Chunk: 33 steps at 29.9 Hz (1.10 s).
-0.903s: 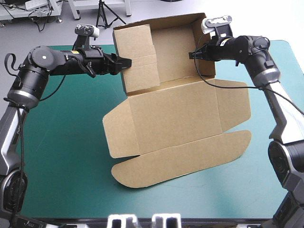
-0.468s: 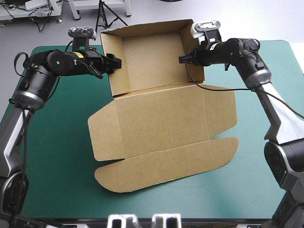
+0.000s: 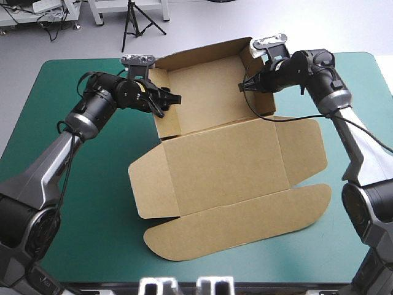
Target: Fold the box
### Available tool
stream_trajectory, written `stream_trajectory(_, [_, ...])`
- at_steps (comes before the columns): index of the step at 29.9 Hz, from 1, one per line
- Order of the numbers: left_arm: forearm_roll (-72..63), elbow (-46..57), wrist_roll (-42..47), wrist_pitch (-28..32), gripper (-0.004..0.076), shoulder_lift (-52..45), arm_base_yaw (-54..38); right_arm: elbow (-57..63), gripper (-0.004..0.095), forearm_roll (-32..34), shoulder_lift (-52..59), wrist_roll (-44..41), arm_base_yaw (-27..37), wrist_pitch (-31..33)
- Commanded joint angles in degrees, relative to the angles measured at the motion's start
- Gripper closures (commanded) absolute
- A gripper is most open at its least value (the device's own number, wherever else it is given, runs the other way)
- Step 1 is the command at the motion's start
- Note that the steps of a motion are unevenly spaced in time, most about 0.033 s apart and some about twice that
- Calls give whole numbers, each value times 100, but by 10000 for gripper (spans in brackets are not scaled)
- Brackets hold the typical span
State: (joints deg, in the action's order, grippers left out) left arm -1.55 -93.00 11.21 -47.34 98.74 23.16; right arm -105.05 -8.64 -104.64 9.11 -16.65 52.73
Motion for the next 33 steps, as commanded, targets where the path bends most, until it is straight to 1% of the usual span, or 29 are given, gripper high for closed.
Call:
stream_trajectory(1, [-269,-141,151,298,313,-25,150,-199,926,-217,356,-67,-56,320])
stream_trajectory(3, [-493,-152,165,350,346,23,192,-199,925,-74,347,-243,-56,563])
stream_trajectory(6, [-829,-152,165,388,424,51,227,-199,926,-185,266,-325,-56,1081])
stream_trajectory(8, [-916,-152,165,274,467,51,240,-189,925,-307,195,-447,-56,1368])
stream_trajectory(10, [-934,-152,165,33,477,51,265,-179,926,-578,143,-449,-56,1552])
stream_trajectory(15, [-894,-152,139,-679,477,85,291,-179,926,-1426,117,-473,-56,1440])
stream_trajectory(19, [-939,-152,127,-972,479,85,291,-179,926,-1538,84,-473,-56,1488])
stream_trajectory(21, [-923,-152,83,-1050,515,85,291,-179,926,-1538,45,-473,-56,1553])
stream_trajectory(27, [-901,-152,-366,-1088,734,92,291,-179,926,-1531,-186,-449,-56,1840])
stream_trajectory(33, [-873,-165,-603,-1117,733,274,291,93,926,-1426,-303,-323,-67,1881])
